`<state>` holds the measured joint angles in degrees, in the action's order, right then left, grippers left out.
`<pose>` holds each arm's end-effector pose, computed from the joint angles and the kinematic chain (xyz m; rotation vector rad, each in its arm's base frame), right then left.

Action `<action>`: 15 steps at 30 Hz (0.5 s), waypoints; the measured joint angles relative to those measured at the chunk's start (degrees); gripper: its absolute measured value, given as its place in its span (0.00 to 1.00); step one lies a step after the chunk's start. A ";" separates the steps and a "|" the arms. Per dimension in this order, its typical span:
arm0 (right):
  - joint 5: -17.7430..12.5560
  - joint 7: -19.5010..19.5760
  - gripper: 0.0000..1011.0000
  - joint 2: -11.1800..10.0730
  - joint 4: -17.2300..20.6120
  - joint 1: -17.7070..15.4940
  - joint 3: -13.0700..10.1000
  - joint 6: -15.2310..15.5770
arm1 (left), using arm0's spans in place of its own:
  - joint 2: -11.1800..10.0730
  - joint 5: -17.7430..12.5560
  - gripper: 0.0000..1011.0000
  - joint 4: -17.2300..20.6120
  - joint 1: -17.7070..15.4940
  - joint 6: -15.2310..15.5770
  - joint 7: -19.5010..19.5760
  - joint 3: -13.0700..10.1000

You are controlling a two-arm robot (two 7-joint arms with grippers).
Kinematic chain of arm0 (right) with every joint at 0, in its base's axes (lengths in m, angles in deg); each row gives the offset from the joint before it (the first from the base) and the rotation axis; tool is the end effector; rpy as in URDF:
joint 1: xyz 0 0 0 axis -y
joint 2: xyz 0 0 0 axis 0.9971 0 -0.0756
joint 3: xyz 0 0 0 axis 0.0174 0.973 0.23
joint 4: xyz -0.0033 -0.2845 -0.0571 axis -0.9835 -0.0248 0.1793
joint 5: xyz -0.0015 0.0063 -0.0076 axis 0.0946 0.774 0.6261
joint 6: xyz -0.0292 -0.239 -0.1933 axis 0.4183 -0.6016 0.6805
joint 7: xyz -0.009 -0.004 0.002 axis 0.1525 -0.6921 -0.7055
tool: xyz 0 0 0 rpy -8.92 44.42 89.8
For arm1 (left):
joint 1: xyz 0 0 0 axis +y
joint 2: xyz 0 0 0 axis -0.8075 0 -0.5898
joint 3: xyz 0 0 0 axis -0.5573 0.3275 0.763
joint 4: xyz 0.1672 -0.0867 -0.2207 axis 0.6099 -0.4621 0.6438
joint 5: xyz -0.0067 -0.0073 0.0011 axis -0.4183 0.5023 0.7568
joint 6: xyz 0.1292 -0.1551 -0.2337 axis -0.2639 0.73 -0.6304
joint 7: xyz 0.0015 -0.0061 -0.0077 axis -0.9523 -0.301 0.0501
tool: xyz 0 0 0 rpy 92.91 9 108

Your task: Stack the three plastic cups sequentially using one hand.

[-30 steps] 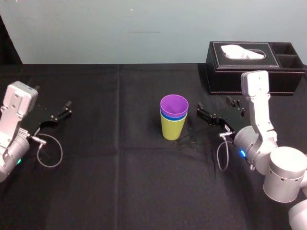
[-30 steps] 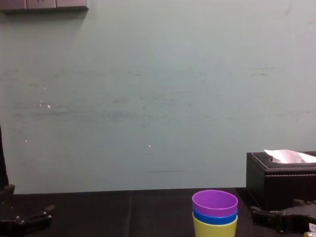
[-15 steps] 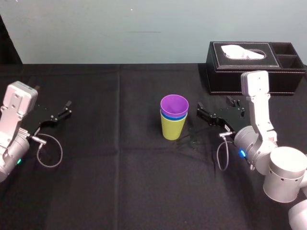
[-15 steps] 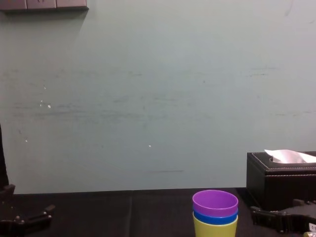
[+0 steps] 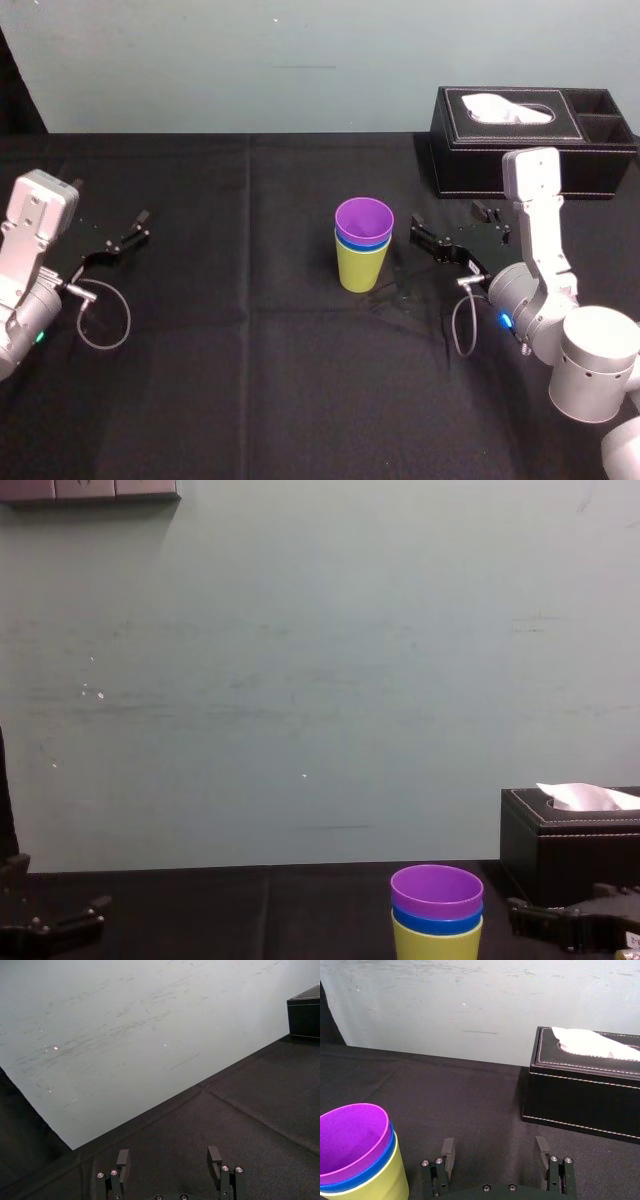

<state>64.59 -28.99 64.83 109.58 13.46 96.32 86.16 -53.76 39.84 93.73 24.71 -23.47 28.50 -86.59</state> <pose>0.3682 -0.0001 -0.2902 -0.2131 0.0901 -1.3177 0.3581 0.0826 -0.3022 0.3043 -0.2850 1.2480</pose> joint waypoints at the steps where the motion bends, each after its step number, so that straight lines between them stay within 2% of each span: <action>1: 0.00 0.00 0.99 0.00 0.00 0.00 0.00 0.00 | 0.00 0.00 1.00 0.00 0.00 0.00 0.00 0.00; 15: 0.00 0.00 0.99 0.00 0.00 0.00 0.00 0.00 | 0.00 0.00 1.00 0.00 0.00 0.00 0.00 0.00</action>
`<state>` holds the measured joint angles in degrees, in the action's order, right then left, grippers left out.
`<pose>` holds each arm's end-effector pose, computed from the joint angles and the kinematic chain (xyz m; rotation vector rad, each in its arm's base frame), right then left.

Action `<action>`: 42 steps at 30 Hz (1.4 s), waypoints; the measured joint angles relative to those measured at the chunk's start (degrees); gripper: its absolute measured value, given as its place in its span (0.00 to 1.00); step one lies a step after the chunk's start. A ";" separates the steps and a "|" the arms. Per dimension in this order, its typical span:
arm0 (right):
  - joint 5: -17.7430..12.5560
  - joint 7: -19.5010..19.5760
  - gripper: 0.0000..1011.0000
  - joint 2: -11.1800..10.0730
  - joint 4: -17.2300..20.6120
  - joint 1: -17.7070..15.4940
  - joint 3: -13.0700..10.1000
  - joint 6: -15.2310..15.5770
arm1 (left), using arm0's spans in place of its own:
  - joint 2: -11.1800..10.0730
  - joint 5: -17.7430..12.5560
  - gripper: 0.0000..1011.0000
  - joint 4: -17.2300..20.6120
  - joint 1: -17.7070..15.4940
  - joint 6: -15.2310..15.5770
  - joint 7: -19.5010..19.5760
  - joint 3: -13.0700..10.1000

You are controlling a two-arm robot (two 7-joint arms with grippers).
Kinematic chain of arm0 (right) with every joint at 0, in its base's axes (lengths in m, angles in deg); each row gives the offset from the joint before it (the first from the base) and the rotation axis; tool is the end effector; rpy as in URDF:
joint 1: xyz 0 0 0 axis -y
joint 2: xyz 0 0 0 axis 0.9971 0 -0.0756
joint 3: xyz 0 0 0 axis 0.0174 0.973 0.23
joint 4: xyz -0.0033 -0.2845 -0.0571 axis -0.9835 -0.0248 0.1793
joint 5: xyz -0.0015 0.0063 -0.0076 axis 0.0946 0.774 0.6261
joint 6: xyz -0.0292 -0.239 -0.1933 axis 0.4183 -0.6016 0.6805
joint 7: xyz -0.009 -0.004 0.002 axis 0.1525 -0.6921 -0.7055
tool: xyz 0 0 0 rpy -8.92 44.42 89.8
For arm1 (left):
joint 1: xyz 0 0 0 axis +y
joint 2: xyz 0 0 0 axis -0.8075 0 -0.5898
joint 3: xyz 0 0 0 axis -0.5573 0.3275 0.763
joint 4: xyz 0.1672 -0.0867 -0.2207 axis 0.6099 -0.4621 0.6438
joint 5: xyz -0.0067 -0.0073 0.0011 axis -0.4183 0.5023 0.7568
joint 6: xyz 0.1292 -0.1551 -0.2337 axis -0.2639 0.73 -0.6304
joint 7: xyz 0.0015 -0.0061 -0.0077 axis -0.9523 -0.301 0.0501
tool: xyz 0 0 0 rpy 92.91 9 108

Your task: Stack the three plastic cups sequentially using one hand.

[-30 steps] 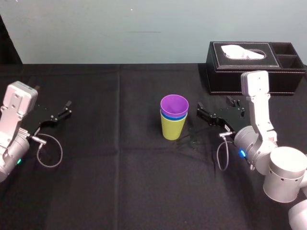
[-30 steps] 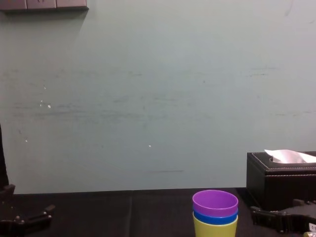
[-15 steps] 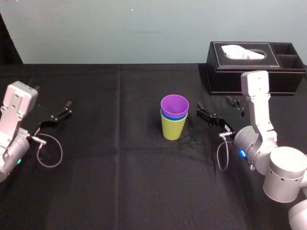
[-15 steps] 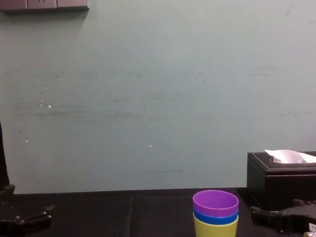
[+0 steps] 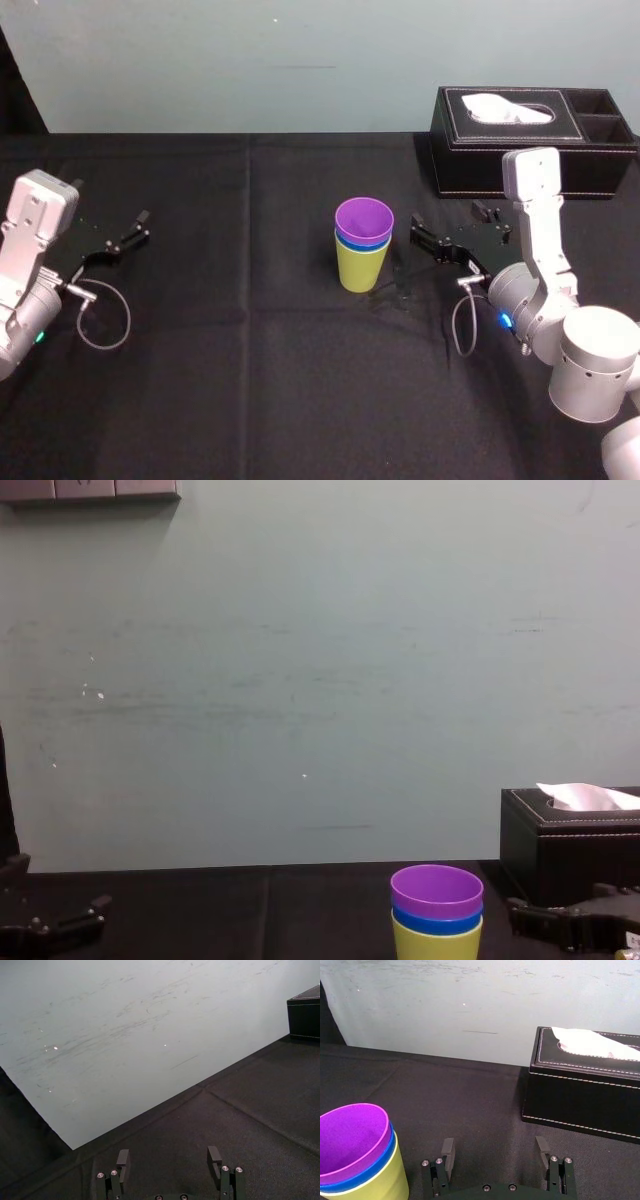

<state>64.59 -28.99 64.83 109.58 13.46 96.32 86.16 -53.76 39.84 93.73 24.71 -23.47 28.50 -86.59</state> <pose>0.3682 -0.0001 -0.2902 -0.2131 0.0901 -1.3177 0.3581 0.0826 -0.3022 0.3043 -0.2850 1.2480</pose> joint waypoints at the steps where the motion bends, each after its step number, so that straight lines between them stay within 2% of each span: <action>1: 0.00 0.00 0.99 0.00 0.00 0.00 0.00 0.00 | 0.00 0.00 1.00 0.00 0.00 0.00 0.00 0.00; 42: 0.00 0.00 0.99 0.00 0.00 0.00 0.00 0.00 | 0.00 0.00 1.00 0.00 0.00 0.00 0.00 0.00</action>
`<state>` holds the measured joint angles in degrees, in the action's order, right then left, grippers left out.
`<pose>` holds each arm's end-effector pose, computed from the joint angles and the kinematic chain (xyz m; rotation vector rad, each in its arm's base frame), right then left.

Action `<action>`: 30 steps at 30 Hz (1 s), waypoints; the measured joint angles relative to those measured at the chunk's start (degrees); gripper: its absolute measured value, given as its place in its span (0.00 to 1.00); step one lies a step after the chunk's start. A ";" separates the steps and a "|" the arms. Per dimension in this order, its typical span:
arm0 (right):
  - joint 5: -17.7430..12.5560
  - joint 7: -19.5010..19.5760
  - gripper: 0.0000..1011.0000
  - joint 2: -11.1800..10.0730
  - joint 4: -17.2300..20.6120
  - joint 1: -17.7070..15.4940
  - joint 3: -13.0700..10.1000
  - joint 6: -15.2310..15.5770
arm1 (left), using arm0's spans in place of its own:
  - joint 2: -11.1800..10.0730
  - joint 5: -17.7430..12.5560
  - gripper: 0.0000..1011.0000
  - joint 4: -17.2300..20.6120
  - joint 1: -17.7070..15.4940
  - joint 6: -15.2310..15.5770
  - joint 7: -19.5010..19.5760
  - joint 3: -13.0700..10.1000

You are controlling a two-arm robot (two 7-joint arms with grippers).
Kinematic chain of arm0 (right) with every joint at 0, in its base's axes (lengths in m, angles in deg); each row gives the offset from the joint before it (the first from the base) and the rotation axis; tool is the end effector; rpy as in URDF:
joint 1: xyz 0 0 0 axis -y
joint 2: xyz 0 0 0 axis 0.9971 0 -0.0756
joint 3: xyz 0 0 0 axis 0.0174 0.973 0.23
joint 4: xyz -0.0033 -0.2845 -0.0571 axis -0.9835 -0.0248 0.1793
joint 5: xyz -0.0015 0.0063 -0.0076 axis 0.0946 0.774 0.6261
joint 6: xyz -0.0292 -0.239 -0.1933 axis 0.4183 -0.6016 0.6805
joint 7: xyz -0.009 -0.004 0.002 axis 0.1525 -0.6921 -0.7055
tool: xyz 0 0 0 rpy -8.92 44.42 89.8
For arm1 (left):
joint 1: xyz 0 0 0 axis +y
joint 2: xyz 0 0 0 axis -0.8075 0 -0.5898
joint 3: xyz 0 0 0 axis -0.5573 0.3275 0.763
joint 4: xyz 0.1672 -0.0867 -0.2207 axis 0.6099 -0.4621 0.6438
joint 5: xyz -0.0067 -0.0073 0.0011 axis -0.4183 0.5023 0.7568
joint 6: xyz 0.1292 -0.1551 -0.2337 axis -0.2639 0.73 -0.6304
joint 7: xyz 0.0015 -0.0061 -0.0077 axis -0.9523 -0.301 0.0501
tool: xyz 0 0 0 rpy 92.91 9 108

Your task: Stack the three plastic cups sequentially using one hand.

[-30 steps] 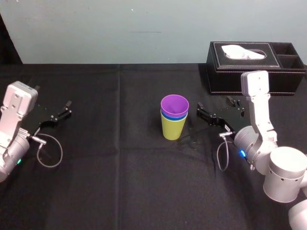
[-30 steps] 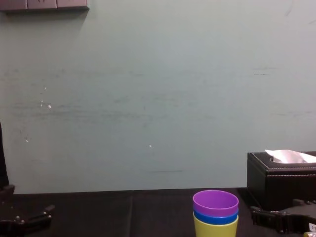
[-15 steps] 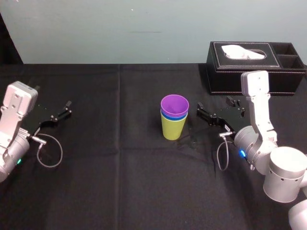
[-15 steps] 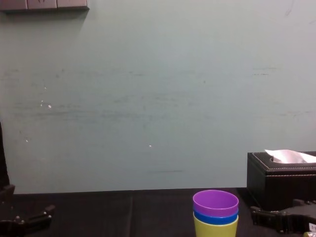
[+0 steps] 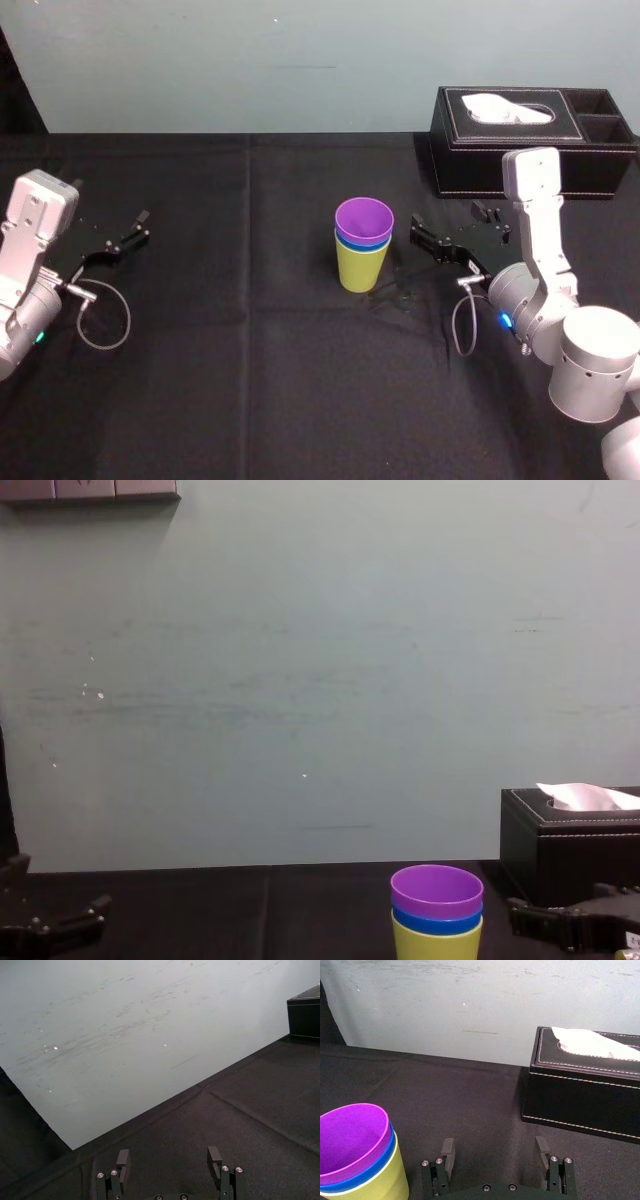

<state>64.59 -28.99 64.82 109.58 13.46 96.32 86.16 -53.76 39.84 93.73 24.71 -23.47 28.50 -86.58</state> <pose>0.3682 -0.0001 -0.2902 -0.2133 0.0900 -1.3178 0.3581 0.0827 -0.3022 0.3043 -0.2850 1.2481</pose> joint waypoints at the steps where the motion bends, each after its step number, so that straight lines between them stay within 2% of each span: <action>1: 0.00 0.00 0.99 0.00 0.00 0.00 0.00 0.00 | 0.00 0.00 1.00 0.00 0.00 0.00 0.00 0.00; 30: 0.00 0.00 0.99 0.00 0.00 0.00 0.00 0.00 | 0.00 0.00 1.00 0.00 0.00 0.00 0.00 0.00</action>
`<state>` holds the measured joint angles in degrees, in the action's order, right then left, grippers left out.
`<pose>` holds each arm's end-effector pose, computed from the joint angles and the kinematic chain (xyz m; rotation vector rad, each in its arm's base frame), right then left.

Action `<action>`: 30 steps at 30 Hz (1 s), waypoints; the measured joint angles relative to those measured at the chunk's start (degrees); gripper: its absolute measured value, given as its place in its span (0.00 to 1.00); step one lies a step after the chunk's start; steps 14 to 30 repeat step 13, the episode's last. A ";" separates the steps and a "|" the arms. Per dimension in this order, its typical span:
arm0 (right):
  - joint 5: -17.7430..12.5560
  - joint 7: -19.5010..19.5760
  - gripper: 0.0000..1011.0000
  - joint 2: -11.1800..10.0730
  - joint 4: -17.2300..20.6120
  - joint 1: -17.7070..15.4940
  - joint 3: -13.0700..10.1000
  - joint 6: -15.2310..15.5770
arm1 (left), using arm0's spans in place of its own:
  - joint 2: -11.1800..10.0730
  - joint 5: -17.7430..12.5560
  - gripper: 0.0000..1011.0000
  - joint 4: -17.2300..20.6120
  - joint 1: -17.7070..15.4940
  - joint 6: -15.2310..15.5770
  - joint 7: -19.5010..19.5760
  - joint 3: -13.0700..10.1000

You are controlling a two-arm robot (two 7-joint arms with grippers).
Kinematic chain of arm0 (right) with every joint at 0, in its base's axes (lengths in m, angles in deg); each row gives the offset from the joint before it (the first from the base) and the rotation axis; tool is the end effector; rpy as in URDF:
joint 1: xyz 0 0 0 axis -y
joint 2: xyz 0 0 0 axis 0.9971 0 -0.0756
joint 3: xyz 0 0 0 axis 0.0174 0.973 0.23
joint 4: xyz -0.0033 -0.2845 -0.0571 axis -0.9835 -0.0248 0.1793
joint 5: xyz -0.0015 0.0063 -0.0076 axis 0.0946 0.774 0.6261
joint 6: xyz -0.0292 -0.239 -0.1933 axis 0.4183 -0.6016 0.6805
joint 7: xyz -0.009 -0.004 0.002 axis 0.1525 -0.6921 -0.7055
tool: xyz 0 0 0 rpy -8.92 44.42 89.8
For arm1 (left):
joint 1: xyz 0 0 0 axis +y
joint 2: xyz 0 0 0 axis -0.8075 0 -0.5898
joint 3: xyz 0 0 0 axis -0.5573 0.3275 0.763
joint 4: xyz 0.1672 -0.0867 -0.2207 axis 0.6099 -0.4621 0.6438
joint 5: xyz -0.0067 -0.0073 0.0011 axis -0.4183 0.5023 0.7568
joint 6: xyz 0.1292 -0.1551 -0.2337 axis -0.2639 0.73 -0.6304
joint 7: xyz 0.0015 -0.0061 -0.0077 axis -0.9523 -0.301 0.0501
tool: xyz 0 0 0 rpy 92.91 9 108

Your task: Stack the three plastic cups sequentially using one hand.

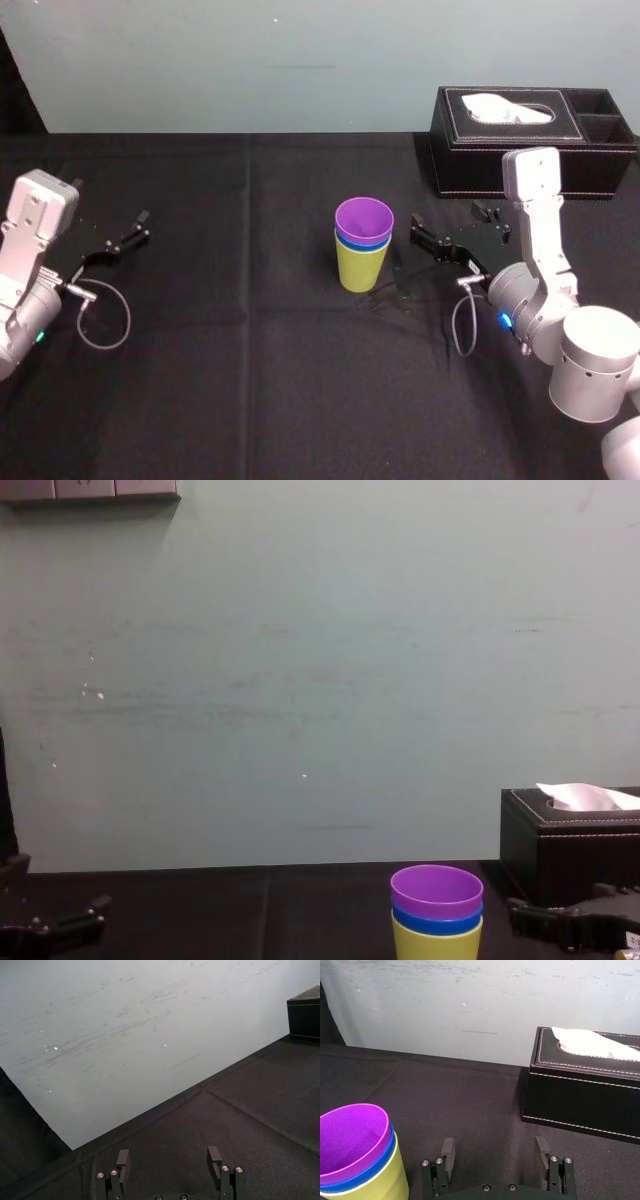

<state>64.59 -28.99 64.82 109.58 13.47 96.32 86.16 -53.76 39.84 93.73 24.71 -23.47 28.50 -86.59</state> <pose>0.3683 -0.0001 -0.2901 -0.2132 0.0899 -1.3178 0.3581 0.0826 -0.3022 0.3043 -0.2850 1.2480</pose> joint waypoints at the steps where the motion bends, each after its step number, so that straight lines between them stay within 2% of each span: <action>1: 0.00 0.00 0.99 0.00 0.00 0.00 0.00 0.00 | 0.00 0.00 1.00 0.00 0.00 0.00 0.00 0.00; 30: 0.00 0.00 0.99 0.00 0.00 0.00 0.00 0.00 | 0.00 0.00 1.00 0.00 0.00 0.00 0.00 0.00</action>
